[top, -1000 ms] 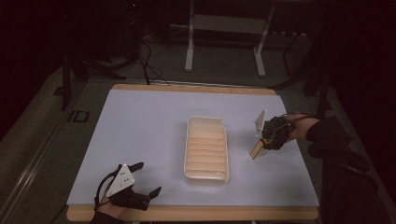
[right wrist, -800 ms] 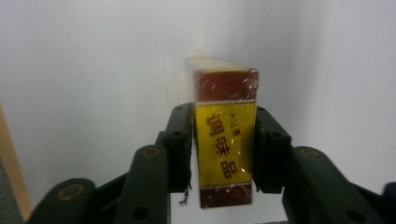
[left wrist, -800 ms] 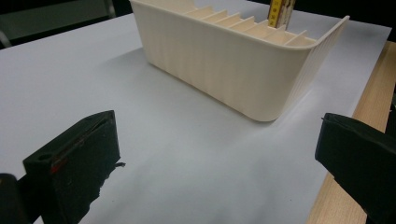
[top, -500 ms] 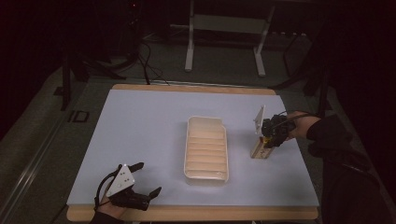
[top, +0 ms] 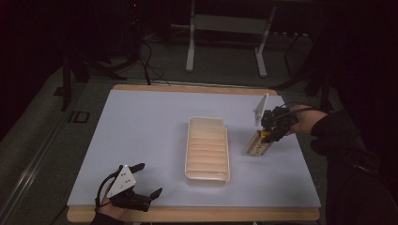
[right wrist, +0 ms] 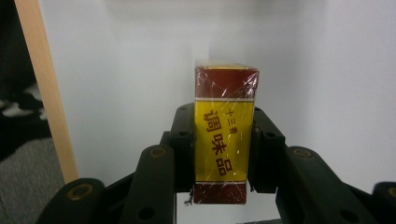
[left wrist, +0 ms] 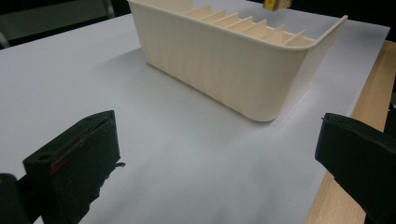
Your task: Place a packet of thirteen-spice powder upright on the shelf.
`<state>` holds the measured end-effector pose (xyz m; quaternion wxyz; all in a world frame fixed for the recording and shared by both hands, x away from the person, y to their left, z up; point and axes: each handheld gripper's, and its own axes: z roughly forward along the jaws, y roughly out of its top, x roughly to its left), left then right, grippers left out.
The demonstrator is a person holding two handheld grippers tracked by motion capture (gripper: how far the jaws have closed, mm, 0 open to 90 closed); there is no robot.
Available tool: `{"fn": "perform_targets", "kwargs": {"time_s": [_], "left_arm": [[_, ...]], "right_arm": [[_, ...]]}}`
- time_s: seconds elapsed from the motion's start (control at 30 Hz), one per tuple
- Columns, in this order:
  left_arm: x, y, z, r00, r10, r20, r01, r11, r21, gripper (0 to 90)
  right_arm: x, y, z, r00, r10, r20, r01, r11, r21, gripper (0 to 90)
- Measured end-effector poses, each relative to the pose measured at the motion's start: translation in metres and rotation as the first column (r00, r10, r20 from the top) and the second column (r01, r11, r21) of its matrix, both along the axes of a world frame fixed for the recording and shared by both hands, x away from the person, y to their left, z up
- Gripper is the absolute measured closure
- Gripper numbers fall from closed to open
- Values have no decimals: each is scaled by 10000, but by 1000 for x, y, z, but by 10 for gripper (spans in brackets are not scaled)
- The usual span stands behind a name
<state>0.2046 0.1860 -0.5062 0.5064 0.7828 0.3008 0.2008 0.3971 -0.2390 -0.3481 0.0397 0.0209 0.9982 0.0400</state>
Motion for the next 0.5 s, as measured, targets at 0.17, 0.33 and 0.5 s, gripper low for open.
{"fn": "perform_targets", "kwargs": {"time_s": [0.17,0.33,0.5], "left_arm": [[1,0,0,10000,13,-22,-13,10000,-33,0],[1,-2,-1,10000,-60,-2,60,9999,101,0],[-2,-1,0,9999,-126,17,125,9998,122,0]], "right_arm": [[0,10,14,9999,-58,96,54,9989,462,677],[-1,24,23,9995,245,179,-259,9962,836,677],[-2,36,28,9981,505,350,-547,9894,1345,678]]}}
